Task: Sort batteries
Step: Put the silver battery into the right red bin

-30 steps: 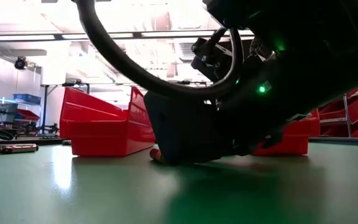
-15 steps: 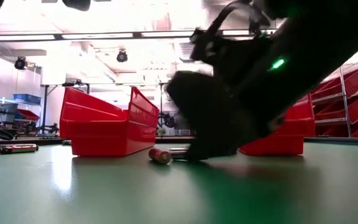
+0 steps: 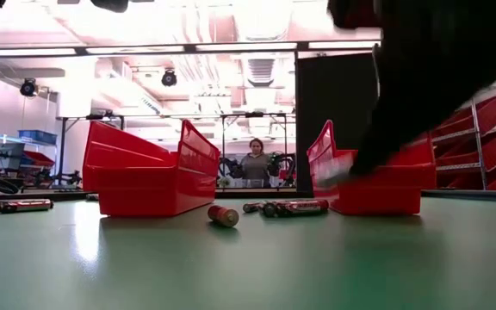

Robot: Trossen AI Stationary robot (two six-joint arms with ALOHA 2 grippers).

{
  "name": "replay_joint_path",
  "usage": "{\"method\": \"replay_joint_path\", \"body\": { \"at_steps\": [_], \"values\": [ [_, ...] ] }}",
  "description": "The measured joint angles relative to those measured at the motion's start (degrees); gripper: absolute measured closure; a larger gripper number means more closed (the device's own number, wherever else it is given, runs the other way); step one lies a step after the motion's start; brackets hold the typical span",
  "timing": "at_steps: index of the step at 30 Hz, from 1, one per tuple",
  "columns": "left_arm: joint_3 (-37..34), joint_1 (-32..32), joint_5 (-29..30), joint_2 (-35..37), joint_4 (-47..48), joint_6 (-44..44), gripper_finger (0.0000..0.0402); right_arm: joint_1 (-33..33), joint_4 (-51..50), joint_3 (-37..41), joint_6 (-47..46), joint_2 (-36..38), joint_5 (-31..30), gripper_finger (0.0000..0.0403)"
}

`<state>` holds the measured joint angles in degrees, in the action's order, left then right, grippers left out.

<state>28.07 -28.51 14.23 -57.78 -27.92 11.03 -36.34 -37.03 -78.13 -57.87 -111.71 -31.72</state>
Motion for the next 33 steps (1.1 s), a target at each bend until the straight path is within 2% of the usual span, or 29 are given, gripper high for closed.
{"method": "replay_joint_path", "body": {
  "at_steps": [4, 8, 14, 24, 28, 33],
  "values": [
    [0.1, 0.0, 0.0, 0.1, 0.0, 0.0, 0.0402, 0.0, -4.6, 0.0, 2.9, 5.7, -0.1, 0.0357],
    [0.0, 0.0, 0.1, 0.0, 0.1, 0.0, 0.0402, 0.2, -14.2, -0.1, 4.9, 12.0, 0.3, 0.0355],
    [0.0, 0.2, 0.2, 0.0, -0.2, 1.0, 0.0402, 4.6, -25.6, 1.9, 10.7, 17.5, 1.1, 0.0357],
    [0.0, 0.4, 0.4, 0.0, -3.5, 5.1, 0.0402, 22.8, -24.0, 2.3, 39.5, 18.4, 15.4, 0.0357],
    [0.7, 1.0, 0.6, 0.1, -4.0, 8.0, 0.0402, 29.4, -23.9, 2.8, 47.6, 17.5, 20.4, 0.0356],
    [2.4, 1.8, 2.1, 0.1, -4.1, 11.5, 0.0402, 34.1, -23.9, 2.9, 53.6, 15.1, 25.9, 0.0356]
  ]
}}
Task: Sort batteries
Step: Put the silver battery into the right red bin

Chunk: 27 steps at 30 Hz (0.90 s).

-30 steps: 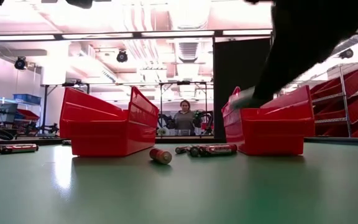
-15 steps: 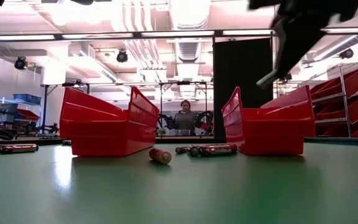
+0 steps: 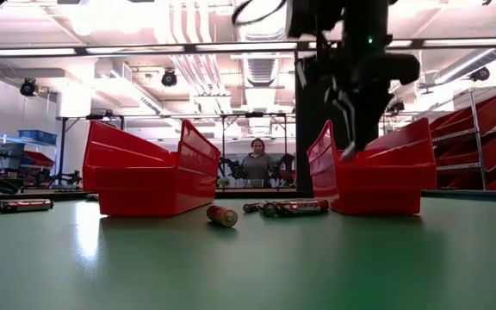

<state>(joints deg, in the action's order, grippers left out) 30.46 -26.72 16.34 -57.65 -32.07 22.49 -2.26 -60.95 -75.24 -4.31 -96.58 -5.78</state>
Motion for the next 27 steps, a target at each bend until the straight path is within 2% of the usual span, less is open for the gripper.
{"method": "replay_joint_path", "body": {
  "at_steps": [6, 12, 20, 27],
  "values": [
    [1.5, 0.0, 4.4, 0.5, 0.5, 3.8, 0.0402, 1.0, -7.6, 0.0, 1.0, -1.8, 1.6, 0.0355],
    [1.7, 0.6, 6.4, 1.0, 0.5, 6.2, 0.0402, 1.0, -8.7, -0.1, 0.2, -1.5, 1.7, 0.0355],
    [1.7, 2.1, 6.4, 1.2, 0.4, 6.3, 0.0402, 1.9, -1.2, 0.2, 2.2, -1.9, 1.7, 0.0354],
    [1.7, 2.2, 6.4, 0.8, 0.6, 5.7, 0.0402, 4.4, 0.0, 1.0, 6.9, -4.1, 1.7, 0.0354]
  ]
}}
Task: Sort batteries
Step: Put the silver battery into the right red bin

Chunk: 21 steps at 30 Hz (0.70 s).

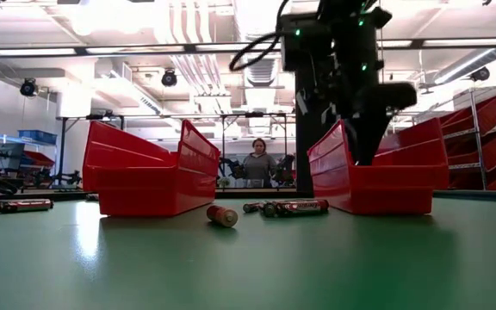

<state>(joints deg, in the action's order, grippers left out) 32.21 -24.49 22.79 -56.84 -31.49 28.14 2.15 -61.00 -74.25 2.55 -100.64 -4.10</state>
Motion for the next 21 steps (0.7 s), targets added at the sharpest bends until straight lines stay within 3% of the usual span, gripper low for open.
{"method": "replay_joint_path", "body": {
  "at_steps": [16, 21],
  "values": [
    [-0.1, 0.0, 0.2, 0.0, 1.3, -0.6, 0.0402, 0.7, 0.7, 0.2, 6.0, -5.1, -0.2, 0.0351],
    [-0.1, 0.0, 0.2, 0.0, 1.3, -1.0, 0.0402, 0.7, 0.9, 0.2, 7.4, -5.1, -0.4, 0.0318]
  ]
}}
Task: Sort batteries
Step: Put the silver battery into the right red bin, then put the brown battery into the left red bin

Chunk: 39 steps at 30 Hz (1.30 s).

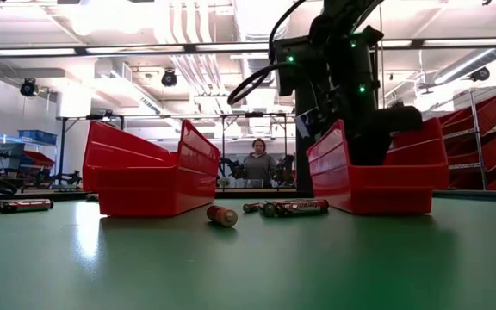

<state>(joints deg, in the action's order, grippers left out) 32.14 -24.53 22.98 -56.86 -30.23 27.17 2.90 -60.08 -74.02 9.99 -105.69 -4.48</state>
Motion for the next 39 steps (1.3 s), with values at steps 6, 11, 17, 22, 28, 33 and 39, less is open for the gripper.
{"method": "replay_joint_path", "body": {
  "at_steps": [6, 11, 17, 22, 28, 33, 39],
  "values": [
    [0.0, 0.0, 0.0, 0.0, 0.2, -0.9, 0.0402, -0.3, -0.8, -0.3, 0.1, 0.1, -1.4, 0.0276],
    [0.0, 0.0, 0.0, 0.0, 1.3, -1.1, 0.0402, -2.3, -8.5, -3.4, -3.2, 2.5, -2.8, 0.0258],
    [0.0, 0.2, 0.1, 0.0, 1.4, -1.0, 0.0402, -7.1, -13.1, -7.2, -11.8, 8.2, -6.2, 0.0246],
    [0.0, 0.9, 0.1, 0.0, 1.7, -1.1, 0.0402, -11.2, -8.3, -10.2, -16.7, 12.6, -7.4, 0.0251],
    [0.0, 1.8, 0.1, 0.0, 2.5, -1.7, 0.0402, -16.3, 5.1, -11.1, -14.9, 15.5, -7.7, 0.0255],
    [0.0, 2.0, 0.1, -0.1, 2.8, -1.8, 0.0402, -20.3, 16.7, -10.5, -12.6, 14.7, -9.8, 0.0244],
    [0.0, 2.1, 0.1, 0.0, 2.8, -3.0, 0.0402, -23.8, 24.7, -8.9, -17.7, 8.3, -15.9, 0.0228]
  ]
}}
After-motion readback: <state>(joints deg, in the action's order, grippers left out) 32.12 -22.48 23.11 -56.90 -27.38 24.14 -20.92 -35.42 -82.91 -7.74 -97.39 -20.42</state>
